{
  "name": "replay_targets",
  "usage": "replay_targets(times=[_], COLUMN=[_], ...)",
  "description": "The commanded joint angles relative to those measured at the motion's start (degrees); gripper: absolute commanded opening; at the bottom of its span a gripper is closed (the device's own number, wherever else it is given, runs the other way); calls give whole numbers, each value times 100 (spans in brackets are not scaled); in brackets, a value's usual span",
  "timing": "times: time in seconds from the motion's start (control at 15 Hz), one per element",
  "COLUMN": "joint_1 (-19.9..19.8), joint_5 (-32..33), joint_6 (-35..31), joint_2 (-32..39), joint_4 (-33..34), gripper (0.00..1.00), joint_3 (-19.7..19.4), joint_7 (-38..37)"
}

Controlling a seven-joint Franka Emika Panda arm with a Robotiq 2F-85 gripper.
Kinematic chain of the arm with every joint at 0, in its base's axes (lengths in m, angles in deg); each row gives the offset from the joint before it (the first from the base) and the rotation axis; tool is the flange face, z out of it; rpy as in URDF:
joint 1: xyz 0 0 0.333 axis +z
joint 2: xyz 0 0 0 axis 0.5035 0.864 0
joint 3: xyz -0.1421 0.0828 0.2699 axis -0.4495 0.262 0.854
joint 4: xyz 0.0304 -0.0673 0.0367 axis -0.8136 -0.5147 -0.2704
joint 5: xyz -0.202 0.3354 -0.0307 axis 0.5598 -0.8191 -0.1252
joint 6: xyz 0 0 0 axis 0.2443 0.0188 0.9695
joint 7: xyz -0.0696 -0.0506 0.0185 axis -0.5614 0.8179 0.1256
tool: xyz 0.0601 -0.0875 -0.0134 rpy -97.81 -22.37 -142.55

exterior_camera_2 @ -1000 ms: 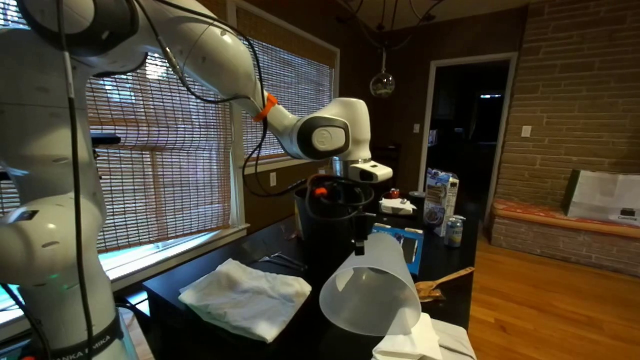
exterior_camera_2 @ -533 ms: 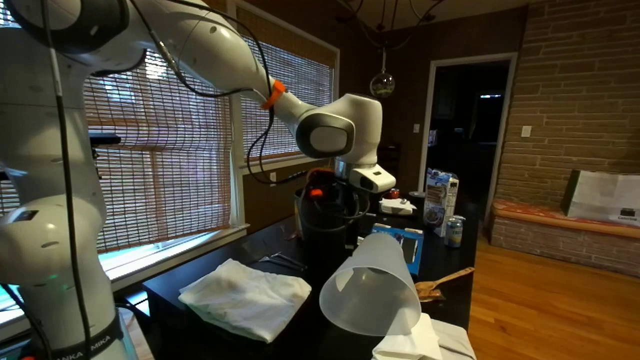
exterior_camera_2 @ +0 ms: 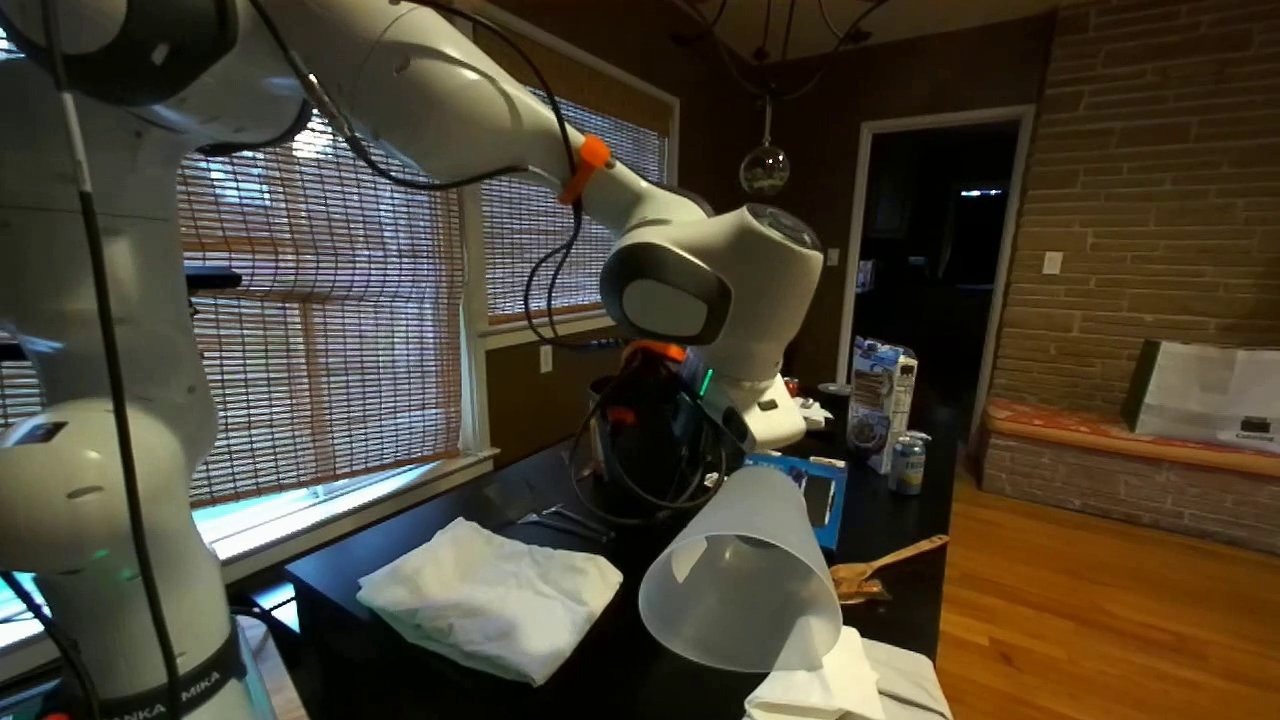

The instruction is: Correctly position the white object

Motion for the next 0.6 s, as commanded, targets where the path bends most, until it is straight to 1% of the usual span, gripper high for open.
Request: replay_targets(times=[0.0,0.27,0.47,0.53], joint_1=[-238,-418,-476,-397], joint_5=[-694,-1238,-1325,-1116], joint_6=[377,545,586,369], joint_2=[352,735,1138,780], joint_4=[218,362,525,239], gripper=[100,100,100,100], joint_3=[-138,-173,-126,-148], joint_7=[471,888,1076,880])
